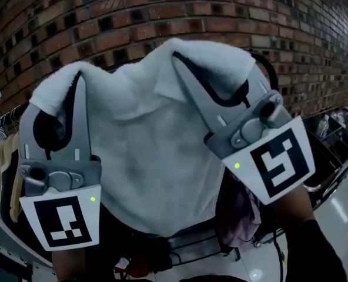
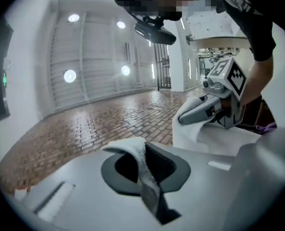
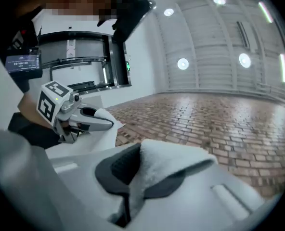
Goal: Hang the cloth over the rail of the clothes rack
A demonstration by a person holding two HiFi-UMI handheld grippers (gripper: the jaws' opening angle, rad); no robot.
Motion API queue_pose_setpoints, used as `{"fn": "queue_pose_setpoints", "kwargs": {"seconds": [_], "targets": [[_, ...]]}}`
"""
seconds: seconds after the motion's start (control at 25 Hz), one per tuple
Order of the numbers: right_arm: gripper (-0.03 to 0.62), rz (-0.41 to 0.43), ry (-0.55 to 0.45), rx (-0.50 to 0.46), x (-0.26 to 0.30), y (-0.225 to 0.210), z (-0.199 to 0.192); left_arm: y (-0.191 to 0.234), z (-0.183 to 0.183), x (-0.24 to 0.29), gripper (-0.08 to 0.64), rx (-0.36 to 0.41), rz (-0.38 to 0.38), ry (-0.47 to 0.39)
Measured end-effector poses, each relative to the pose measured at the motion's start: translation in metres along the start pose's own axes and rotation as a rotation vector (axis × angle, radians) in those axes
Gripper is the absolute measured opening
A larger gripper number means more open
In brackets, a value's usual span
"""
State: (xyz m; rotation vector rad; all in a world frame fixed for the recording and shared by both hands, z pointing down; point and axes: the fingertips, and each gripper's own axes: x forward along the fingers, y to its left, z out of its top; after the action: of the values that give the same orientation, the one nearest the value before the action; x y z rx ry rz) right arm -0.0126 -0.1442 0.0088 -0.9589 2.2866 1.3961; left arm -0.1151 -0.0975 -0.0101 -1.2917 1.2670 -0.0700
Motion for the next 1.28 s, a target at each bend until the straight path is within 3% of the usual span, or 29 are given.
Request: {"fn": "queue_pose_setpoints", "kwargs": {"seconds": [0.12,0.24,0.32,0.4,0.44,0.52,0.6,0.72,0.84,0.92,1.0,1.04,1.12,1.24,1.28], "targets": [[0.011,-0.004,-0.019,-0.127,0.039,-0.04,0.024,0.04,0.013,0.04,0.015,0.158,0.032,-0.022],[0.011,-0.01,-0.022,-0.198,0.084,-0.075,0.038,0.073,-0.008,0.08,0.015,0.216,0.089,0.108],[0.011,0.009,-0.02,-0.261,0.114,-0.09,0.039,0.086,-0.018,0.109,0.015,0.252,0.115,0.122],[0.011,0.04,0.053,-0.333,0.142,-0.099,0.022,0.089,-0.032,0.14,0.015,0.317,0.108,0.115],[0.011,0.069,0.113,-0.371,0.158,-0.1,0.005,0.083,-0.048,0.155,0.015,0.356,0.073,0.149],[0.012,0.168,0.264,-0.445,0.186,-0.089,-0.043,0.052,-0.097,0.184,0.015,0.429,-0.076,0.28],[0.011,0.3,0.425,-0.499,0.203,-0.07,-0.098,0.006,-0.151,0.201,0.015,0.482,-0.299,0.422],[0.011,0.499,0.62,-0.549,0.205,-0.038,-0.165,-0.053,-0.212,0.198,0.015,0.514,-0.633,0.563],[0.012,0.689,0.808,-0.496,0.184,-0.012,-0.218,-0.095,-0.25,0.172,0.015,0.391,-0.95,0.684],[0.012,0.83,0.89,-0.36,0.166,0.007,-0.238,-0.117,-0.271,0.141,0.015,0.282,-1.166,0.808],[0.013,0.959,0.926,-0.232,0.152,0.028,-0.247,-0.143,-0.278,0.104,0.017,0.112,-1.385,0.904],[0.014,1.008,0.941,-0.178,0.146,0.036,-0.25,-0.153,-0.278,0.09,0.017,0.041,-1.457,0.932],[0.039,1.067,0.973,-0.1,0.137,0.045,-0.254,-0.159,-0.277,0.078,0.041,-0.034,-1.511,0.972],[0.195,1.099,1.013,-0.088,0.131,0.047,-0.258,-0.156,-0.278,0.081,0.28,-0.071,-1.478,0.991],[0.249,1.107,1.016,-0.087,0.131,0.048,-0.258,-0.156,-0.278,0.083,0.323,-0.083,-1.467,0.984]]}}
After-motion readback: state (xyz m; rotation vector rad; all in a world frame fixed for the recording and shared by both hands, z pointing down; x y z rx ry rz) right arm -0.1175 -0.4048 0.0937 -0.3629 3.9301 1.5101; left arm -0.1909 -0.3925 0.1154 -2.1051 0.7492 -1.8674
